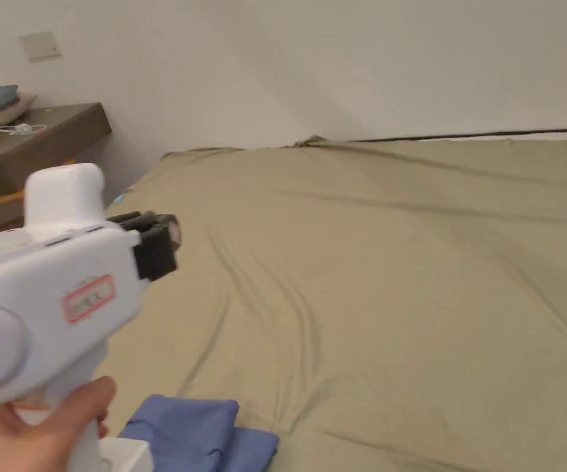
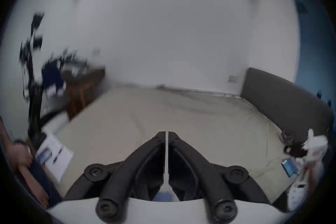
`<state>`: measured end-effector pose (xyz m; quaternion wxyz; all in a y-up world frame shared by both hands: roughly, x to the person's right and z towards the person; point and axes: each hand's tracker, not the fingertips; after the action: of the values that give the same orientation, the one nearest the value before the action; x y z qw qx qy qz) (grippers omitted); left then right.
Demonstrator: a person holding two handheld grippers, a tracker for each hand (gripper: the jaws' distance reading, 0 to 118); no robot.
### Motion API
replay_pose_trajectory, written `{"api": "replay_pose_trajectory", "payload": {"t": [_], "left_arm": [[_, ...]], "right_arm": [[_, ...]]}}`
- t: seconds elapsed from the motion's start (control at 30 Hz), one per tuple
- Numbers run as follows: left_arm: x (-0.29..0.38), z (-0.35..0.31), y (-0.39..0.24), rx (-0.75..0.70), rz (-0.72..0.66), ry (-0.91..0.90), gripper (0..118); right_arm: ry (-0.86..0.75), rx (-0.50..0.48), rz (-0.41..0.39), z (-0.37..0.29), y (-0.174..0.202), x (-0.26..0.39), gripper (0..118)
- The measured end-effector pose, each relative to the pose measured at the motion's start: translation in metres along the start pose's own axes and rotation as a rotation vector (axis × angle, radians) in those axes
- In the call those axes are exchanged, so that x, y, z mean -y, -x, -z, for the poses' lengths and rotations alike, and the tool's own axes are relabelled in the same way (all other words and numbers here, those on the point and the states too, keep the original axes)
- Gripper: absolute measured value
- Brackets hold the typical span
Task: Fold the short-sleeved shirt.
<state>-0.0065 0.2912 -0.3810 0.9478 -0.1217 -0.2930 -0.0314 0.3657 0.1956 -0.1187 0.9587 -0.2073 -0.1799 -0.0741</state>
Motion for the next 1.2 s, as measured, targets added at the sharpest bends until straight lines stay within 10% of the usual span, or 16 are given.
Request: {"api": "replay_pose_trajectory", "payload": {"t": [0.3, 0.97, 1.03, 1.07, 1.1, 1.13, 1.2], "left_arm": [[0.009, 0.035, -0.131, 0.125, 0.188, -0.150, 3], [-0.013, 0.026, -0.110, -0.006, 0.058, -0.229, 8], [-0.013, 0.031, -0.104, 0.043, 0.005, -0.192, 59], [-0.013, 0.033, -0.102, 0.073, -0.019, -0.165, 88], [-0.014, 0.035, -0.099, 0.085, -0.036, -0.157, 94], [-0.014, 0.036, -0.098, 0.067, -0.032, -0.160, 94], [-0.014, 0.040, -0.100, 0.032, -0.018, -0.144, 94]], "right_arm": [[-0.313, 0.198, -0.089, -0.051, -0.029, -0.063, 2], [-0.366, 0.262, -0.082, -0.039, -0.044, -0.077, 2], [-0.381, 0.253, -0.067, -0.039, -0.045, -0.077, 25], [-0.375, 0.245, -0.062, -0.037, -0.046, -0.079, 73], [-0.325, 0.224, -0.038, -0.031, -0.047, -0.081, 0], [-0.369, 0.239, -0.054, -0.038, -0.046, -0.079, 118], [-0.352, 0.240, -0.050, -0.037, -0.040, -0.080, 118]]}}
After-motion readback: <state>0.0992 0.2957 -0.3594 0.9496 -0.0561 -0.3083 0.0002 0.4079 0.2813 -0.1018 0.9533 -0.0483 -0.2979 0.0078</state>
